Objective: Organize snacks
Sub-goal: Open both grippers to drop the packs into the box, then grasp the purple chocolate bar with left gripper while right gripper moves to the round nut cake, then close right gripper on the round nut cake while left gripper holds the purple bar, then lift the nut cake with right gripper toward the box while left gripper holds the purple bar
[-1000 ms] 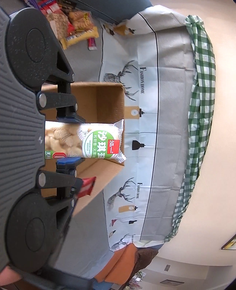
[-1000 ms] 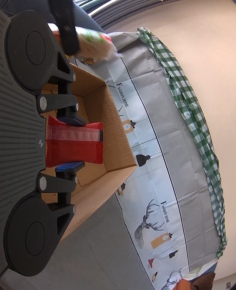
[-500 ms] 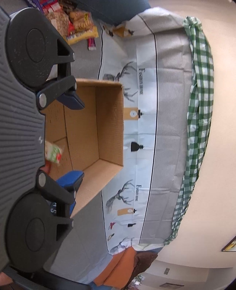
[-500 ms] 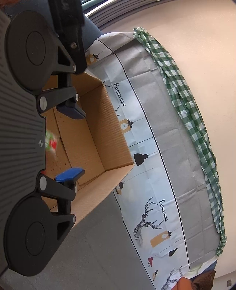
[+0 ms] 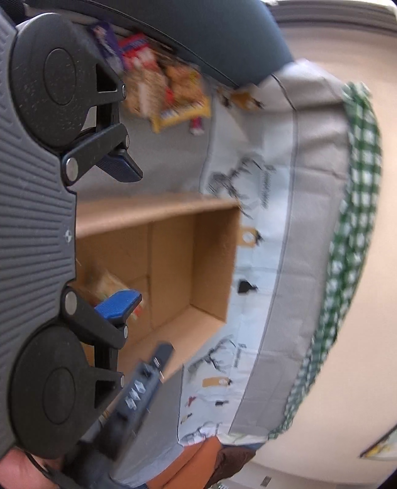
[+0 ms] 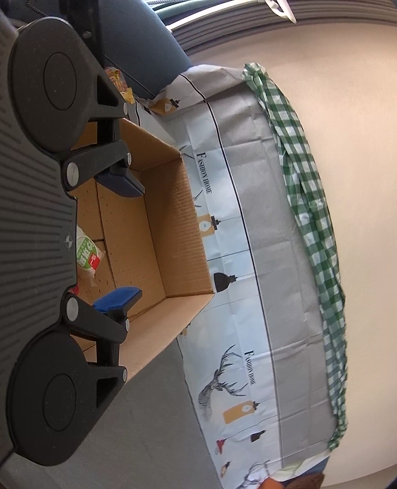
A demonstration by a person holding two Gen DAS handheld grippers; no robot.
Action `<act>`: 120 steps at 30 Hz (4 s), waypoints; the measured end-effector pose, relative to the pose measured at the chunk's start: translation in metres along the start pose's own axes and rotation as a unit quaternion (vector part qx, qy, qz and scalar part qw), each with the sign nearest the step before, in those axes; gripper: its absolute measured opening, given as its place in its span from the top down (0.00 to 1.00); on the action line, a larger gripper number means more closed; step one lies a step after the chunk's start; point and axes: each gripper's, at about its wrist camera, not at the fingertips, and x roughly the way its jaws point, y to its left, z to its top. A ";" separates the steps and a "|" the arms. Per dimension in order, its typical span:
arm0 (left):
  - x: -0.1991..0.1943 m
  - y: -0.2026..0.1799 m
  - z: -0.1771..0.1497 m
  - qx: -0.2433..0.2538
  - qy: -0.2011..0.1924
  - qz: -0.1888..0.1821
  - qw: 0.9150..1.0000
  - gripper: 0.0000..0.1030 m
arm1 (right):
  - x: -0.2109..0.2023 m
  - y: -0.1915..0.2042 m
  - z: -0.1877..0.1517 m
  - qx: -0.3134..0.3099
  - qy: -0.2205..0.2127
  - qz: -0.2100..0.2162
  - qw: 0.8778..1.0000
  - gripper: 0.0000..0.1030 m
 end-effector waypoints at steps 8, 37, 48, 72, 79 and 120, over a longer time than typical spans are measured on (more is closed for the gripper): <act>0.011 0.082 -0.028 -0.015 0.070 0.076 0.995 0.62 | -0.012 0.030 -0.003 -0.037 0.000 0.004 0.999 0.35; 0.119 0.220 -0.017 -0.026 0.183 0.137 0.973 0.33 | 0.024 0.185 -0.024 -0.114 0.118 0.098 0.982 0.49; 0.090 0.227 -0.015 -0.072 0.175 0.085 0.978 0.76 | 0.036 0.221 -0.032 -0.144 0.129 0.126 0.973 0.34; 0.070 0.229 -0.029 -0.113 0.219 0.089 0.965 0.75 | 0.183 0.272 -0.084 -0.084 0.247 0.113 0.959 0.01; 0.071 0.228 -0.029 -0.111 0.223 0.095 0.964 0.74 | 0.197 0.283 -0.093 -0.112 0.258 0.111 0.953 0.03; 0.057 0.209 -0.038 -0.086 0.238 0.093 0.963 0.59 | 0.057 0.235 -0.123 -0.243 0.279 0.159 0.915 0.17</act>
